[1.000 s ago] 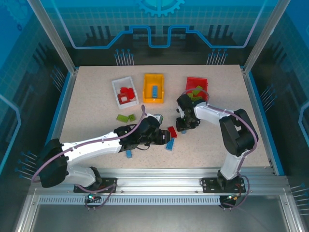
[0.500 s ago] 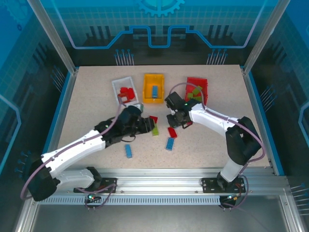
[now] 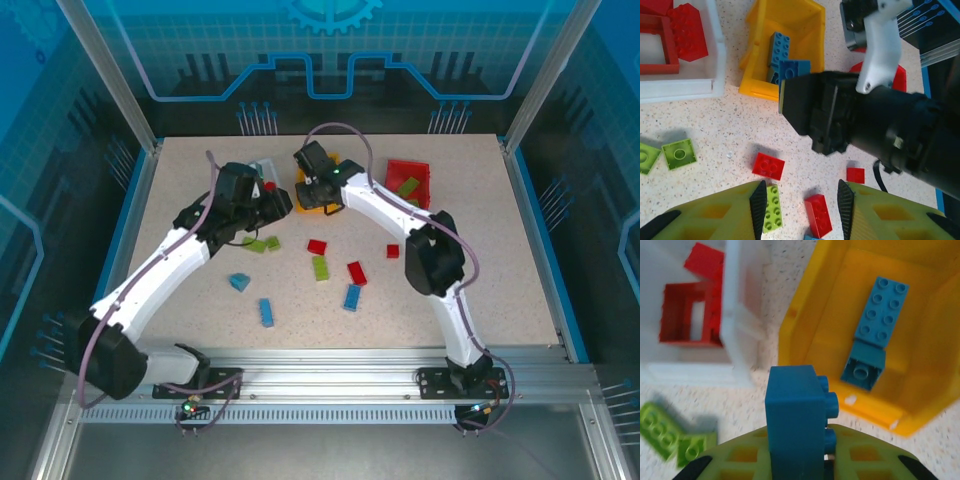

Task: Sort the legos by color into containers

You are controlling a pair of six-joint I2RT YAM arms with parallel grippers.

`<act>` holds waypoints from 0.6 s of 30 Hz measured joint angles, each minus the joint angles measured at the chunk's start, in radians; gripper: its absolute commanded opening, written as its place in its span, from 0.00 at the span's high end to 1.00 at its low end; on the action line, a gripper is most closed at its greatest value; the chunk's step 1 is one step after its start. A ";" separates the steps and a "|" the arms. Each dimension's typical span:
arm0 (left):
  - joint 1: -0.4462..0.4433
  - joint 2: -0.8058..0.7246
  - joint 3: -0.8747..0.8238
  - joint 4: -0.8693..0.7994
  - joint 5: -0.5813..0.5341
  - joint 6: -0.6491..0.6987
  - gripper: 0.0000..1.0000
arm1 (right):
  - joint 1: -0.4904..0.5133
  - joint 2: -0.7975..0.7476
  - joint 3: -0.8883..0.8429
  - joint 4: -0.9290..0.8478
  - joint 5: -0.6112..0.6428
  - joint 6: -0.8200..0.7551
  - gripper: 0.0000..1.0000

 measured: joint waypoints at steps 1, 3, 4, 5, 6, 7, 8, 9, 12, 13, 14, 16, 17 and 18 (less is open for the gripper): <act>0.006 0.017 0.006 0.005 0.007 0.002 0.55 | -0.013 0.042 0.046 -0.004 -0.005 0.005 0.80; 0.011 0.045 0.016 0.017 0.019 0.003 0.55 | -0.035 0.102 0.115 -0.007 -0.024 0.014 0.79; 0.012 0.055 0.019 0.022 0.025 0.003 0.55 | -0.050 0.137 0.153 -0.011 -0.035 0.021 0.78; 0.012 0.060 0.019 0.026 0.029 0.003 0.55 | -0.063 0.165 0.187 -0.016 -0.048 0.026 0.77; 0.012 0.063 0.020 0.029 0.034 0.003 0.55 | -0.077 0.198 0.227 -0.016 -0.064 0.033 0.75; 0.012 0.064 0.020 0.032 0.039 0.003 0.55 | -0.090 0.227 0.266 -0.023 -0.079 0.038 0.74; 0.012 0.064 0.020 0.035 0.041 0.003 0.55 | -0.101 0.251 0.303 -0.031 -0.092 0.043 0.71; 0.012 0.064 0.020 0.038 0.042 0.003 0.55 | -0.111 0.280 0.343 -0.040 -0.106 0.049 0.69; 0.012 0.064 0.020 0.042 0.049 0.003 0.55 | -0.132 0.337 0.428 -0.068 -0.132 0.062 0.61; 0.012 0.064 0.020 0.043 0.050 0.003 0.55 | -0.134 0.338 0.429 -0.076 -0.138 0.064 0.59; 0.012 0.064 0.019 0.043 0.051 0.003 0.55 | -0.134 0.338 0.429 -0.083 -0.141 0.064 0.58; 0.012 0.064 0.017 0.043 0.052 0.003 0.55 | -0.129 0.325 0.407 -0.076 -0.150 0.064 0.55; 0.012 0.064 0.014 0.042 0.052 0.003 0.55 | -0.126 0.311 0.383 -0.071 -0.150 0.064 0.55; 0.012 0.062 0.011 0.042 0.052 0.003 0.55 | -0.121 0.291 0.349 -0.070 -0.150 0.066 0.56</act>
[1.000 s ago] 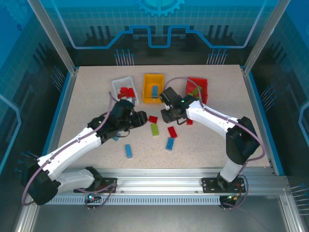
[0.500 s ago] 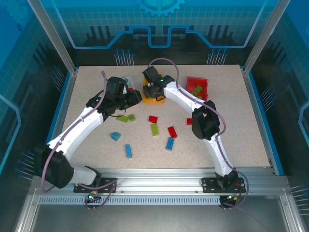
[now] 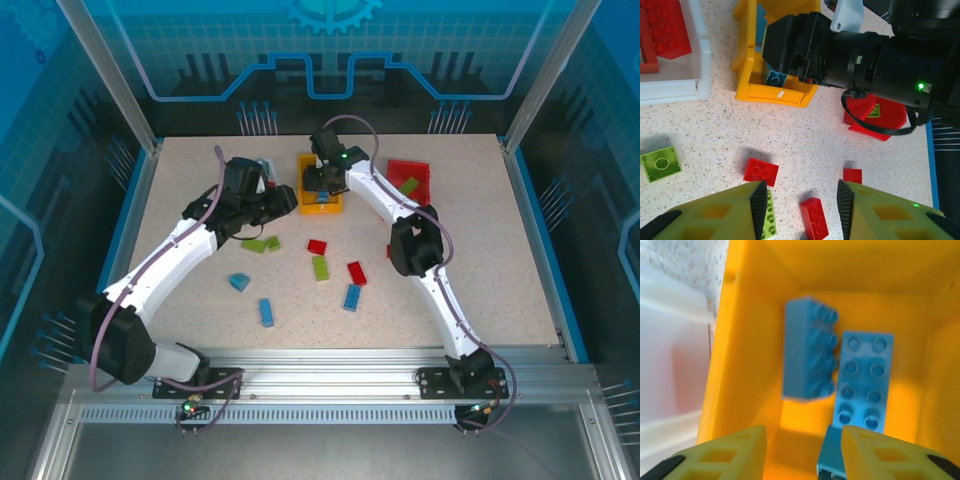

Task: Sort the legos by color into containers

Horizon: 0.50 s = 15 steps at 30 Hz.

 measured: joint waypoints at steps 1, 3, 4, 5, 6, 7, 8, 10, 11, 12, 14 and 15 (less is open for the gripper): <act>0.000 -0.004 -0.006 0.000 0.000 0.000 0.55 | 0.005 -0.024 -0.032 0.002 0.000 0.000 0.57; 0.000 -0.014 -0.015 -0.007 -0.001 0.000 0.55 | 0.016 -0.072 -0.082 0.005 0.006 0.001 0.59; 0.000 -0.023 -0.021 -0.011 -0.004 0.000 0.55 | 0.023 -0.104 -0.109 0.008 0.013 -0.002 0.59; 0.000 -0.031 -0.025 -0.017 -0.005 0.000 0.55 | 0.031 -0.137 -0.133 0.012 0.022 -0.003 0.60; 0.000 -0.042 -0.029 -0.028 -0.012 0.000 0.55 | 0.040 -0.178 -0.162 0.020 0.029 -0.003 0.61; 0.000 -0.054 -0.034 -0.037 -0.016 0.000 0.55 | 0.050 -0.229 -0.195 0.031 0.039 -0.004 0.62; 0.000 -0.067 -0.039 -0.048 -0.024 -0.001 0.55 | 0.060 -0.272 -0.220 0.040 0.051 -0.006 0.63; 0.000 -0.095 -0.050 -0.078 -0.040 -0.001 0.55 | 0.082 -0.377 -0.287 0.069 0.080 -0.010 0.64; 0.001 -0.107 -0.055 -0.091 -0.046 -0.002 0.55 | 0.094 -0.430 -0.326 0.088 0.095 -0.012 0.64; 0.001 -0.120 -0.061 -0.108 -0.053 -0.004 0.55 | 0.110 -0.499 -0.385 0.119 0.113 -0.016 0.64; 0.005 -0.135 -0.070 -0.141 -0.061 -0.008 0.55 | 0.143 -0.628 -0.514 0.179 0.148 -0.032 0.64; 0.006 -0.139 -0.075 -0.157 -0.065 -0.011 0.55 | 0.164 -0.703 -0.602 0.225 0.166 -0.044 0.64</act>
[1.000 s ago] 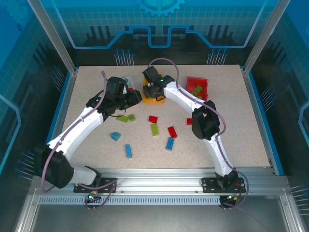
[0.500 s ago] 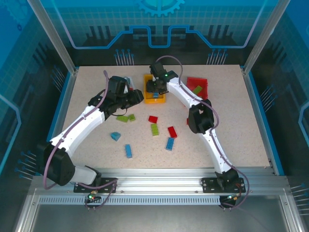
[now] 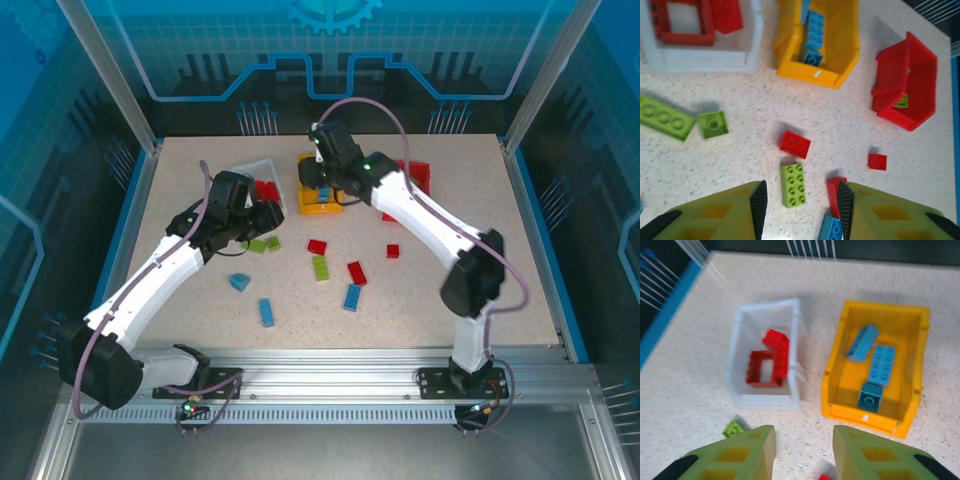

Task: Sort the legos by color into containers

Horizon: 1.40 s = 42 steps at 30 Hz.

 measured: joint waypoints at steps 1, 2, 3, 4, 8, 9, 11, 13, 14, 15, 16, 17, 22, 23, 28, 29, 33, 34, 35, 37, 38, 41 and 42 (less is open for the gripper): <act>0.001 0.000 -0.006 -0.010 0.001 -0.005 0.55 | 0.024 -0.074 -0.097 0.051 0.016 -0.015 0.63; 0.000 0.004 -0.011 -0.013 0.002 -0.013 0.55 | 0.047 -0.140 -0.187 0.098 0.031 -0.030 0.61; -0.003 0.015 -0.016 -0.018 0.006 -0.026 0.54 | 0.079 -0.221 -0.307 0.158 0.041 -0.052 0.60; -0.009 0.036 -0.017 -0.022 0.009 -0.037 0.53 | 0.111 -0.293 -0.421 0.219 0.044 -0.074 0.58; -0.072 0.172 -0.016 -0.003 0.011 -0.109 0.42 | 0.205 -0.492 -0.755 0.328 0.048 -0.119 0.55; -0.093 0.215 -0.015 0.007 0.012 -0.134 0.41 | 0.216 -0.531 -0.822 0.332 0.049 -0.124 0.55; -0.129 0.294 -0.011 0.026 0.012 -0.190 0.41 | 0.223 -0.592 -0.904 0.325 0.061 -0.124 0.54; -0.153 0.362 -0.003 0.052 0.012 -0.264 0.40 | 0.228 -0.669 -0.972 0.311 0.079 -0.117 0.53; -0.158 0.389 0.000 0.066 0.011 -0.301 0.40 | 0.230 -0.705 -0.992 0.303 0.088 -0.113 0.53; -0.161 0.415 0.008 0.080 0.011 -0.344 0.40 | 0.234 -0.742 -1.009 0.292 0.097 -0.108 0.53; -0.162 0.441 0.017 0.098 0.008 -0.384 0.39 | 0.237 -0.779 -1.021 0.280 0.105 -0.101 0.53; -0.161 0.461 0.026 0.107 0.006 -0.417 0.39 | 0.238 -0.802 -1.027 0.274 0.112 -0.097 0.53; -0.158 0.572 0.085 0.181 -0.003 -0.567 0.35 | 0.243 -0.877 -1.044 0.246 0.137 -0.074 0.52; -0.157 0.591 0.094 0.192 -0.002 -0.586 0.35 | 0.246 -0.878 -1.044 0.239 0.139 -0.071 0.52; -0.155 0.660 0.126 0.224 0.002 -0.680 0.35 | 0.252 -0.877 -1.046 0.218 0.146 -0.064 0.52; -0.155 0.666 0.130 0.224 0.001 -0.690 0.35 | 0.254 -0.875 -1.046 0.216 0.146 -0.064 0.52; -0.155 0.688 0.163 0.209 0.001 -0.717 0.40 | 0.256 -0.859 -1.046 0.212 0.148 -0.064 0.52; -0.155 0.694 0.173 0.208 0.001 -0.724 0.40 | 0.256 -0.856 -1.046 0.211 0.150 -0.064 0.52; -0.155 0.700 0.180 0.208 0.001 -0.729 0.41 | 0.256 -0.855 -1.046 0.212 0.150 -0.064 0.52; -0.156 0.716 0.189 0.207 0.001 -0.736 0.42 | 0.256 -0.854 -1.047 0.212 0.154 -0.061 0.52; -0.158 0.721 0.189 0.206 0.001 -0.740 0.42 | 0.256 -0.854 -1.047 0.212 0.154 -0.060 0.52; -0.159 0.730 0.190 0.200 0.001 -0.759 0.43 | 0.256 -0.854 -1.049 0.212 0.159 -0.054 0.52; -0.159 0.732 0.195 0.195 0.001 -0.761 0.43 | 0.256 -0.854 -1.050 0.212 0.162 -0.053 0.52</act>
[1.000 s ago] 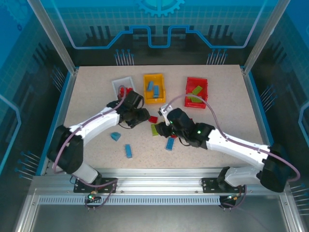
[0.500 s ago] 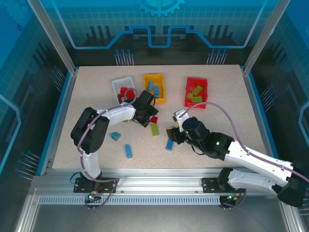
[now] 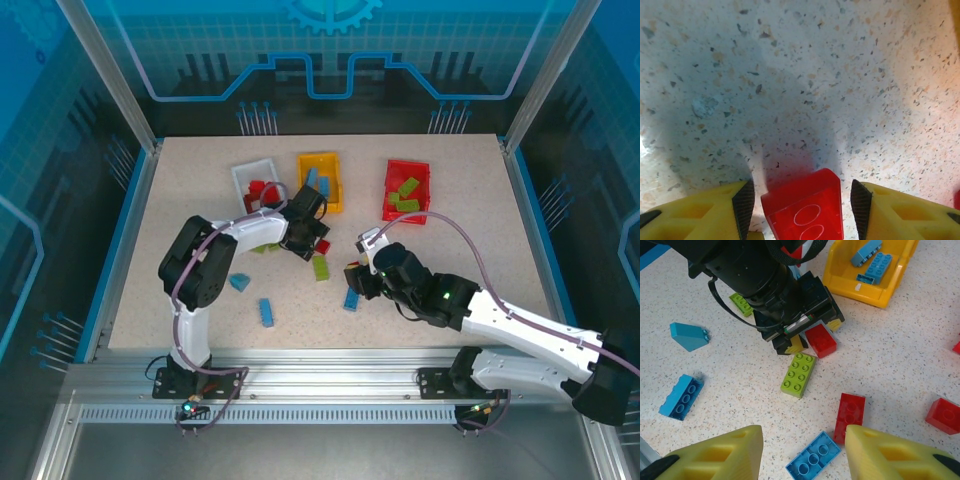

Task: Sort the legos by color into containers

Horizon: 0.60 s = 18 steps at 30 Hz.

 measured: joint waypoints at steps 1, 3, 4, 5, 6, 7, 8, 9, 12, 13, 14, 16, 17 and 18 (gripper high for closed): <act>0.000 0.005 0.008 -0.009 0.000 0.000 0.44 | 0.000 0.000 -0.001 0.000 0.003 0.000 0.52; 0.000 0.013 0.023 -0.026 0.000 -0.001 0.48 | 0.000 0.000 -0.004 0.000 0.010 0.004 0.52; 0.000 0.016 0.027 -0.028 0.000 -0.001 0.50 | 0.000 -0.001 -0.005 -0.004 0.010 0.004 0.52; -0.001 0.018 0.028 -0.026 0.000 -0.002 0.52 | 0.000 -0.002 -0.005 -0.005 0.011 0.006 0.52; -0.002 0.019 0.027 -0.029 0.000 -0.004 0.55 | 0.000 -0.002 -0.005 -0.007 0.011 0.007 0.52; -0.003 0.019 0.027 -0.030 0.000 -0.008 0.57 | 0.000 -0.002 -0.005 -0.007 0.011 0.007 0.52; -0.003 0.019 0.027 -0.027 0.000 -0.012 0.60 | 0.000 -0.002 -0.005 -0.007 0.011 0.007 0.52; -0.005 0.018 0.024 -0.021 -0.001 -0.020 0.62 | 0.000 -0.002 -0.005 -0.007 0.011 0.007 0.53; -0.008 0.002 0.005 0.005 -0.005 -0.023 0.64 | 0.000 -0.003 -0.005 -0.007 0.010 0.007 0.53; -0.008 -0.005 -0.003 0.011 -0.007 -0.021 0.64 | 0.000 -0.006 -0.005 -0.006 0.010 0.007 0.53; -0.010 -0.014 -0.011 0.011 -0.010 -0.017 0.65 | 0.000 -0.010 -0.006 -0.005 0.009 0.006 0.53; -0.011 -0.051 -0.028 0.002 -0.024 0.008 0.65 | 0.000 -0.018 -0.006 -0.001 0.005 0.004 0.53; -0.011 -0.075 -0.034 -0.009 -0.032 0.026 0.65 | 0.000 -0.020 -0.006 0.005 0.000 0.003 0.53; -0.007 -0.111 -0.037 -0.023 -0.041 0.050 0.66 | 0.000 -0.021 -0.006 0.015 -0.007 0.002 0.53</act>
